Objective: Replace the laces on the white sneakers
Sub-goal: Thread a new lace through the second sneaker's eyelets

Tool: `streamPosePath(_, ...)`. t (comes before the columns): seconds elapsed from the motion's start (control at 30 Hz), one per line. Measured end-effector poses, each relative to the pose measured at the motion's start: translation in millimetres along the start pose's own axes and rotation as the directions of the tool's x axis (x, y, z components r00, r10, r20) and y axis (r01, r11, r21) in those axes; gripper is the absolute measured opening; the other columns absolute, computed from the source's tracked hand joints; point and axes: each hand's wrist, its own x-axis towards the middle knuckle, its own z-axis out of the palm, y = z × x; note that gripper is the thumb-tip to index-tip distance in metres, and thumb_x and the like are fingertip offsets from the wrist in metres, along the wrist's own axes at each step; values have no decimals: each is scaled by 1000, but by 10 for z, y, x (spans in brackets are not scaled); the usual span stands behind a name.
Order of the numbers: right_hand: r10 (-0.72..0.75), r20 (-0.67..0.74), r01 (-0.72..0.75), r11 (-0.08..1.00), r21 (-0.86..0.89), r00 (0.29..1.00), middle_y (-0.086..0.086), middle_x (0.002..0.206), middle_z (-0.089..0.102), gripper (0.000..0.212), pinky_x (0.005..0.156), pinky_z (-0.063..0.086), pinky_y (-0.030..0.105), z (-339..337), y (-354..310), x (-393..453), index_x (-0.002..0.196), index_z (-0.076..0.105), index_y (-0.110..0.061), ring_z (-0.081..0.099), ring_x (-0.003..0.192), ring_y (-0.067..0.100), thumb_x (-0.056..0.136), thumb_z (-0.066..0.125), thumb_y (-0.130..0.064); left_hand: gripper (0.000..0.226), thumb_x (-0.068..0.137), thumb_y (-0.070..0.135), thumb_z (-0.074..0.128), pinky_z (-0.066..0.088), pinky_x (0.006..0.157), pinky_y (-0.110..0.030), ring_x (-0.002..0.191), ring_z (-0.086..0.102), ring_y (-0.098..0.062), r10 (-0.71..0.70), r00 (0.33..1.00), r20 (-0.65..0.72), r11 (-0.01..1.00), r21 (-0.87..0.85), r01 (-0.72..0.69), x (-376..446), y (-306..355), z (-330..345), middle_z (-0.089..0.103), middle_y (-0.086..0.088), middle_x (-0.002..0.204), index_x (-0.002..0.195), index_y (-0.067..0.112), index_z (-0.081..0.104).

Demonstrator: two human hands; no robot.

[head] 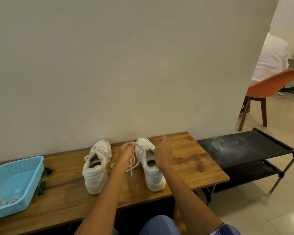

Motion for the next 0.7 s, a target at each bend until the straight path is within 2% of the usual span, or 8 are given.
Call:
streamPosePath(0.1,14,-2,-14,1000,10,1000,4,107,56,32,75,40,27,5,1,9,108,49,-13,46,95,18,81,58,2,23,100,8,36,49,70,-36,64,56,-19,-83,997,11,683,-727,64,62,168,-63,58,-10,76,81,7,48)
streamPosePath(0.17,21,1,-21,1000,14,1000,3,108,56,31,76,40,27,7,-2,16,109,50,-12,47,96,18,82,58,1,30,103,12,31,51,53,-28,43,50,-11,-145,989,16,628,-771,104,80,171,-116,55,-4,60,75,11,41)
streamPosePath(0.2,21,4,-21,1000,12,1000,3,108,56,31,77,41,28,12,-3,18,109,50,-12,47,97,19,81,57,1,32,102,14,32,41,39,-21,34,40,-8,-177,984,-16,751,-648,125,62,162,-122,49,0,50,71,13,39)
streamPosePath(0.27,22,4,-22,1000,12,1000,4,107,57,31,77,42,30,19,-2,15,108,50,-12,48,97,20,81,55,2,33,99,25,40,29,39,-19,40,37,-10,-113,991,-66,989,-98,107,46,31,-89,48,3,53,70,13,45)
streamPosePath(0.33,24,4,-24,1000,19,1000,5,106,58,29,76,42,30,20,-2,13,106,51,-12,49,97,21,81,54,3,27,94,38,52,40,54,-24,63,50,-12,25,999,39,945,325,-36,21,-148,-32,57,2,76,79,16,55)
streamPosePath(0.43,24,2,-24,999,31,1000,5,103,58,28,74,40,30,13,-1,2,104,51,-11,49,96,22,81,54,3,18,91,26,61,41,71,-23,91,51,-11,89,982,167,915,375,-147,-41,-267,25,60,2,91,74,19,60)
streamPosePath(0.57,38,5,-39,998,55,999,5,101,56,29,70,41,31,-2,3,-1,104,51,-11,48,95,22,80,53,5,26,90,16,61,46,66,-28,68,58,-17,-74,994,76,922,384,39,-23,-395,-31,62,-3,72,64,14,59)
streamPosePath(0.7,33,45,-35,998,58,998,0,91,51,27,64,35,29,-12,-27,0,100,51,-12,47,88,19,75,54,-1,27,93,24,55,46,61,-26,66,67,-15,-72,997,-30,701,710,72,4,-415,-25,65,-3,71,68,13,61)
